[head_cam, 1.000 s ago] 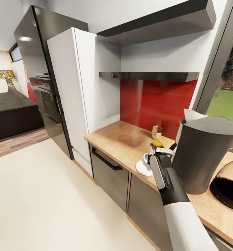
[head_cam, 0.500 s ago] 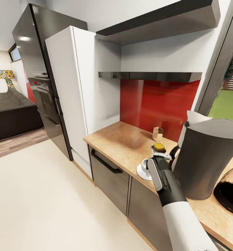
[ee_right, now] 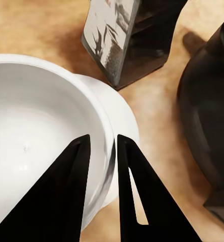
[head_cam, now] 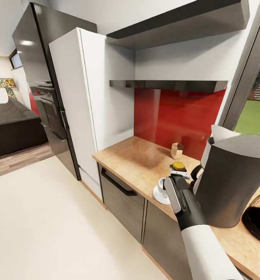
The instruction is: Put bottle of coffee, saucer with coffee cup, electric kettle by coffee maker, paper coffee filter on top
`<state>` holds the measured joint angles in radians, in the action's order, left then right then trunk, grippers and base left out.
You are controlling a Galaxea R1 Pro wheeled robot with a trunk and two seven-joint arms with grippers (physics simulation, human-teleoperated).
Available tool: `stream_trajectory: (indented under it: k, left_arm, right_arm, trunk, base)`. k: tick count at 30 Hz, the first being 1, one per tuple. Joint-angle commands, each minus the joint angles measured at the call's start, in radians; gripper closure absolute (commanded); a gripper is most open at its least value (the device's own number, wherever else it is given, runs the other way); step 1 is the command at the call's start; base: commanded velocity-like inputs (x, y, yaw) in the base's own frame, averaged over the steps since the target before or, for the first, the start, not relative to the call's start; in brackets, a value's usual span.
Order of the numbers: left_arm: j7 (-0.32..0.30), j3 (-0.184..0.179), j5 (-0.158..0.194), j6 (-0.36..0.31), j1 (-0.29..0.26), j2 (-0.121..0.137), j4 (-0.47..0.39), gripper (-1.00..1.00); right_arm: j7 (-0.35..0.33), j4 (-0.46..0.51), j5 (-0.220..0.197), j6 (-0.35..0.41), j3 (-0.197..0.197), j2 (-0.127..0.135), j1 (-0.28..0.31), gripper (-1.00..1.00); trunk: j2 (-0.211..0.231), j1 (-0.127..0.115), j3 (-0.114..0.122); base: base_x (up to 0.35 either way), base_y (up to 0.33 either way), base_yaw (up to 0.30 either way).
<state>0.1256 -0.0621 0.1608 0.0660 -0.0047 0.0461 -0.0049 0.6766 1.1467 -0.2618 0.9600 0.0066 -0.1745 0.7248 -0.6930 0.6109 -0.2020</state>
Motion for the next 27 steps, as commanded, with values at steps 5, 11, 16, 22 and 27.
stream_trajectory:
  k: [5, 11, 16, 22, 27]
  left_arm:
    - [0.002, -0.007, 0.009, 0.003, 0.000, 0.000, 0.000, -1.00]
    - [0.002, -0.007, 0.009, 0.003, -0.001, 0.000, 0.000, -1.00]
    - [0.002, -0.007, 0.009, 0.003, 0.000, 0.000, 0.000, -1.00]
    - [0.002, -0.007, 0.009, 0.004, 0.000, 0.001, 0.000, -1.00]
    - [0.002, -0.008, 0.009, 0.006, 0.000, 0.002, 0.000, -1.00]
  right_arm:
    - [0.008, 0.001, -0.008, 0.002, 0.000, 0.000, 0.001, 1.00]
    - [0.009, -0.001, -0.006, 0.002, -0.002, 0.000, 0.001, 1.00]
    - [0.009, -0.002, -0.005, 0.002, -0.002, 0.000, 0.001, -1.00]
    - [0.009, -0.002, -0.007, 0.002, -0.001, 0.000, 0.001, -1.00]
    - [0.009, -0.002, -0.008, 0.002, 0.001, 0.000, 0.002, -1.00]
  trunk:
    - [-0.001, 0.000, -0.002]
    - [-0.001, 0.000, -0.002]
    - [-0.001, 0.000, -0.002]
    - [-0.001, 0.000, -0.002]
    - [-0.001, 0.000, -0.002]
  base:
    - [0.002, 0.000, 0.000]
    - [0.000, 0.000, 0.000]
    - [0.000, 0.000, 0.000]
    - [0.000, 0.000, 0.000]
    - [0.000, 0.000, 0.000]
